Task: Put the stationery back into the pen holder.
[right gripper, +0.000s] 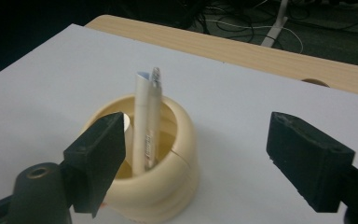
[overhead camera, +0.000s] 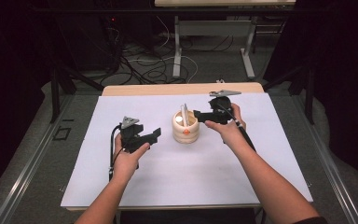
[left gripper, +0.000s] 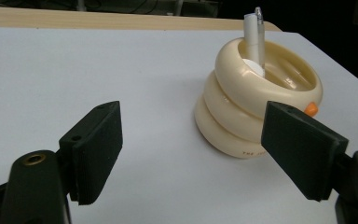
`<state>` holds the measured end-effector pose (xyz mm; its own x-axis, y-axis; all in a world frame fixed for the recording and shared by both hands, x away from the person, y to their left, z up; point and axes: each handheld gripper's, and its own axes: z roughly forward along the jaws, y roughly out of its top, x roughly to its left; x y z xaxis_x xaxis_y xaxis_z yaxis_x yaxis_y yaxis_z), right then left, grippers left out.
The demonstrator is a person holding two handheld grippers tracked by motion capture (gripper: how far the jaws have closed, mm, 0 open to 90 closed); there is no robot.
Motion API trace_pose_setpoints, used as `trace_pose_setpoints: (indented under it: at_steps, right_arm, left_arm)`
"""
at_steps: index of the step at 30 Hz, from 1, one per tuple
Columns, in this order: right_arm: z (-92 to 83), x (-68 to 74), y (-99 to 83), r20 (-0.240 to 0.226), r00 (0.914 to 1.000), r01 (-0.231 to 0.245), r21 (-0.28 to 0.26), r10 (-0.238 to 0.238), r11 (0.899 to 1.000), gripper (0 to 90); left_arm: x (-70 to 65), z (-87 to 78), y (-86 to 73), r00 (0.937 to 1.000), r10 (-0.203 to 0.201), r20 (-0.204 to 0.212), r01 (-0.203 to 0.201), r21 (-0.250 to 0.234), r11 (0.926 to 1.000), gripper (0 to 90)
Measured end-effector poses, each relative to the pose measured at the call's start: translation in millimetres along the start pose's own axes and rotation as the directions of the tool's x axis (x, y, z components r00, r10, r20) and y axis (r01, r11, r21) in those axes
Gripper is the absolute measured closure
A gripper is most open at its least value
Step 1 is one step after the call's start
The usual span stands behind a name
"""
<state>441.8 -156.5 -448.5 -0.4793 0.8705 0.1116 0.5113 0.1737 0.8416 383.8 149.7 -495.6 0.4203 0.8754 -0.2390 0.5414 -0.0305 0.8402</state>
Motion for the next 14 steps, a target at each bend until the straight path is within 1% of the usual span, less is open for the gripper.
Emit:
trace_pose_setpoints:
  at_steps: [2, 4, 5, 7, 8, 10, 11, 12, 13, 14]
  right_arm:
    - [-6.0, -8.0, -6.0, -0.006, 0.9999, -0.012, -0.008, 0.012, 1.000, 19.8]
    - [-11.8, -15.5, -12.3, 0.010, 0.9997, -0.022, -0.011, 0.022, 1.000, 17.6]
    - [-15.2, -18.6, -15.4, 0.011, 0.9991, -0.040, -0.012, 0.040, 0.999, 17.7]
    - [-21.1, -25.6, -22.4, 0.018, 0.9989, -0.044, -0.014, 0.044, 0.999, 17.9]
    - [-24.2, -29.3, -26.0, 0.026, 0.9986, -0.047, -0.016, 0.047, 0.999, 18.4]
    - [-30.4, -35.0, -33.3, 0.022, 0.9974, -0.069, -0.013, 0.069, 0.998, 17.9]
    - [-33.7, -37.5, -37.6, 0.021, 0.9967, -0.078, -0.019, 0.079, 0.997, 17.3]
    - [-37.3, -40.8, -41.9, 0.029, 0.9965, -0.078, -0.028, 0.079, 0.997, 16.2]
    - [-40.1, -43.5, -46.1, 0.033, 0.9960, -0.082, -0.032, 0.083, 0.996, 14.9]
    - [-43.3, -45.7, -50.3, 0.041, 0.9951, -0.088, -0.034, 0.090, 0.995, 14.8]
  left_arm:
    - [2.2, -0.8, 1.2, 1.0000, 0.009, -0.002, -0.009, -0.001, 1.0000, 21.4]
    - [4.4, -1.5, 1.8, 0.9997, 0.015, -0.018, -0.015, 0.003, 0.9999, 20.6]
    - [5.6, -1.6, 1.9, 0.9995, 0.021, -0.024, -0.021, 0.006, 0.9998, 20.4]
    - [8.3, -2.1, 1.9, 0.9985, 0.033, -0.044, -0.033, 0.011, 0.9994, 20.4]
    - [9.6, -2.0, 1.7, 0.9986, 0.031, -0.043, -0.031, 0.005, 0.9995, 20.5]
    - [12.7, -2.9, 2.0, 0.9989, 0.018, -0.043, -0.018, 0.009, 0.9998, 20.4]
    - [14.1, -3.1, 2.0, 0.9989, 0.016, -0.045, -0.016, 0.001, 0.9999, 20.0]
    - [15.8, -3.9, 2.5, 0.9988, 0.016, -0.046, -0.015, 0.008, 0.9998, 18.4]
    - [17.3, -4.1, 2.7, 0.9988, 0.011, -0.048, -0.011, 0.006, 0.9999, 16.2]
    - [18.8, -4.2, 2.8, 0.9988, 0.004, -0.050, -0.004, 0.002, 1.0000, 15.9]
